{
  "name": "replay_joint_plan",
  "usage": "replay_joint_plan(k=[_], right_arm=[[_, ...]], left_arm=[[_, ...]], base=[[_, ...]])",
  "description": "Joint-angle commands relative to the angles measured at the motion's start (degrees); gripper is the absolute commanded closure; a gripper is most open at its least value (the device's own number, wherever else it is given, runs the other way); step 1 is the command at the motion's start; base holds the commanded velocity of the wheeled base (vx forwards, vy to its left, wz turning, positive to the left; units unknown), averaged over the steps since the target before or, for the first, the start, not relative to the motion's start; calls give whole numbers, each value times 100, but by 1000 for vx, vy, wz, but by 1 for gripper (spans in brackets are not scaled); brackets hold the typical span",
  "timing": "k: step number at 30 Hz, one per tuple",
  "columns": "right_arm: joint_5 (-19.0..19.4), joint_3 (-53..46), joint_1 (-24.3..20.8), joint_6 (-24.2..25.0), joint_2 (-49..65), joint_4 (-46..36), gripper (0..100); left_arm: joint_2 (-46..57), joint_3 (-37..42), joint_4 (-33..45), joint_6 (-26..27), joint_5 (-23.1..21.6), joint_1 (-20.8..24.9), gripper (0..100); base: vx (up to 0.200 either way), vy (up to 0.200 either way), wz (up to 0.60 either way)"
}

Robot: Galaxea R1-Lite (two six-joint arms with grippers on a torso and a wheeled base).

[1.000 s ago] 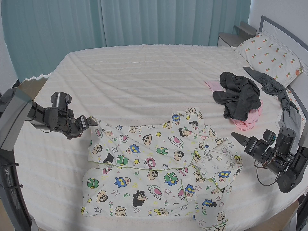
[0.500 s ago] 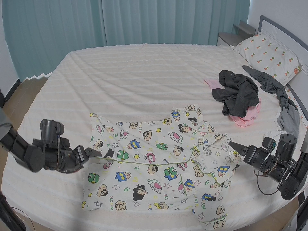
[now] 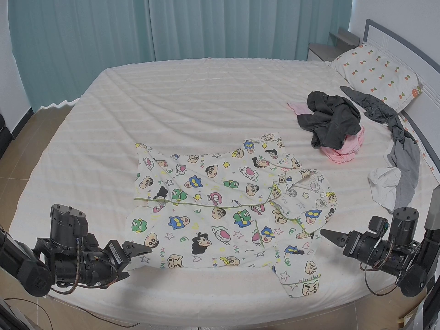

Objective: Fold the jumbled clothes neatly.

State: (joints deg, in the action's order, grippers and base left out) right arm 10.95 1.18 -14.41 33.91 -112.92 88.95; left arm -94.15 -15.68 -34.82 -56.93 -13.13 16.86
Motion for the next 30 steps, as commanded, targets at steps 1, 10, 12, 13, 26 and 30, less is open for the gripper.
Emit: replay_joint_plan(k=[1, 10, 12, 13, 26, 30], right_arm=[[13, -118, -88, 10, -265, 78, 0], [13, -118, -106, 1, -362, 78, 0], [4, -118, -150, 1, -371, 78, 0], [4, -118, -176, 1, -380, 78, 0], [13, -118, -211, 10, -441, 78, 0], [13, -118, -255, 10, -441, 78, 0]], left_arm=[[-297, -93, -96, -213, 372, 45, 0], [-1405, -419, -851, -1145, 926, 195, 0], [-1554, -489, -851, -1215, 988, 195, 0], [-1607, -507, -860, -1224, 1023, 195, 0], [-2705, -1280, -913, -1382, 1946, 274, 0], [-2951, -1421, -1168, -1426, 2209, 248, 0]], base=[[0, 0, 0], [0, 0, 0], [0, 0, 0], [0, 0, 0], [0, 0, 0], [0, 0, 0]])
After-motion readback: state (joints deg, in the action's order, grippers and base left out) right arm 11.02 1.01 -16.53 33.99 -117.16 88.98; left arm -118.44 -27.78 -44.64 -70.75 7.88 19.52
